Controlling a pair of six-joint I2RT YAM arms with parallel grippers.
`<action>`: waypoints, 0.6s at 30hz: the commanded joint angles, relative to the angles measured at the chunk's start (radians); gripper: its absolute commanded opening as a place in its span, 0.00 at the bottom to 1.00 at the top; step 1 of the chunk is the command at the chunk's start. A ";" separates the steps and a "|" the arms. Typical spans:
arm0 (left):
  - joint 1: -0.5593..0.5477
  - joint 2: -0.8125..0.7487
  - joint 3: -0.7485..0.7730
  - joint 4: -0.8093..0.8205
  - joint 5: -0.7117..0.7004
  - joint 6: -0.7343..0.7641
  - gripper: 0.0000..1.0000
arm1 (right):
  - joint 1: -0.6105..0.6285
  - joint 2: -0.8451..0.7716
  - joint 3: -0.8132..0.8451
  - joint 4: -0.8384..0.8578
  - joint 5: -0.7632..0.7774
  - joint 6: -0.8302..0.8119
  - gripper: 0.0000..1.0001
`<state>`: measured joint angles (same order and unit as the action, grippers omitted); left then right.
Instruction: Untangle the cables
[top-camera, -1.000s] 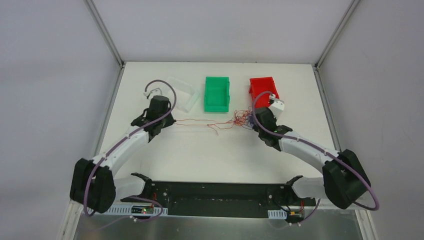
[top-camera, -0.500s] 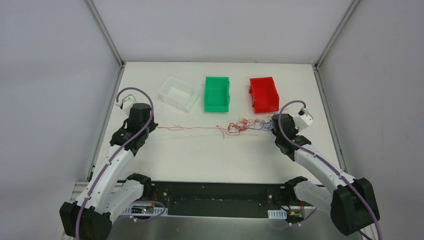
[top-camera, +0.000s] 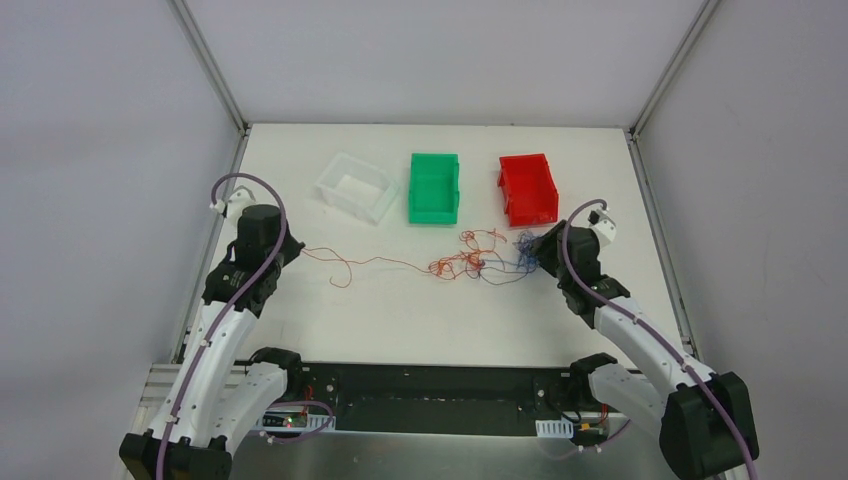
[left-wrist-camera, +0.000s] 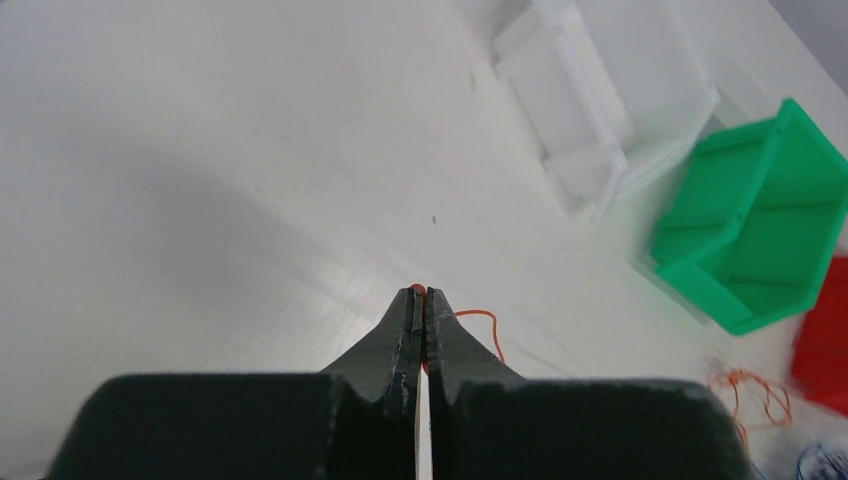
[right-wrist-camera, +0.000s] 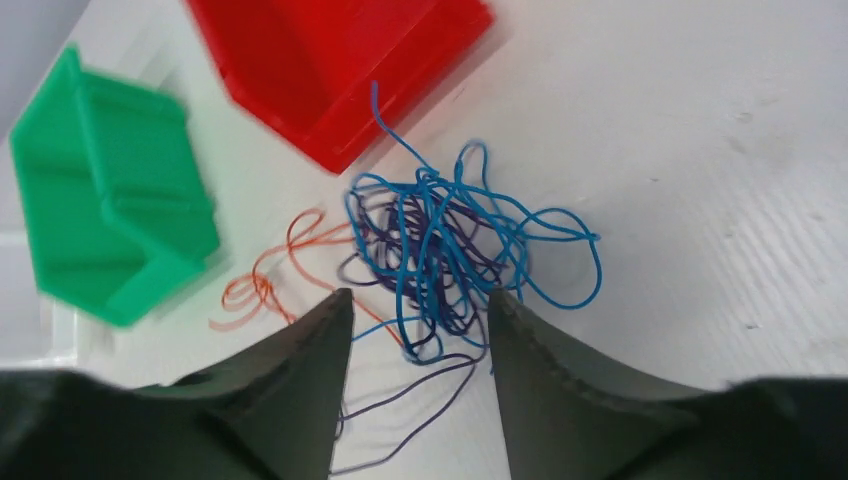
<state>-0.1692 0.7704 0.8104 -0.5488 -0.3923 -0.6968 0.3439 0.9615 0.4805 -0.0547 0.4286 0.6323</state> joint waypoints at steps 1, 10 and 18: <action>-0.002 -0.003 0.040 0.069 0.240 0.098 0.00 | 0.043 -0.007 -0.032 0.238 -0.323 -0.182 0.70; -0.001 0.030 0.092 0.057 0.457 0.208 0.00 | 0.276 0.152 0.080 0.241 -0.336 -0.354 0.80; 0.000 0.049 0.142 -0.009 0.449 0.313 0.00 | 0.370 0.443 0.307 0.049 -0.234 -0.413 0.80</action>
<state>-0.1692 0.8146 0.9031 -0.5255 0.0284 -0.4648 0.6849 1.3033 0.6777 0.0891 0.1291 0.2745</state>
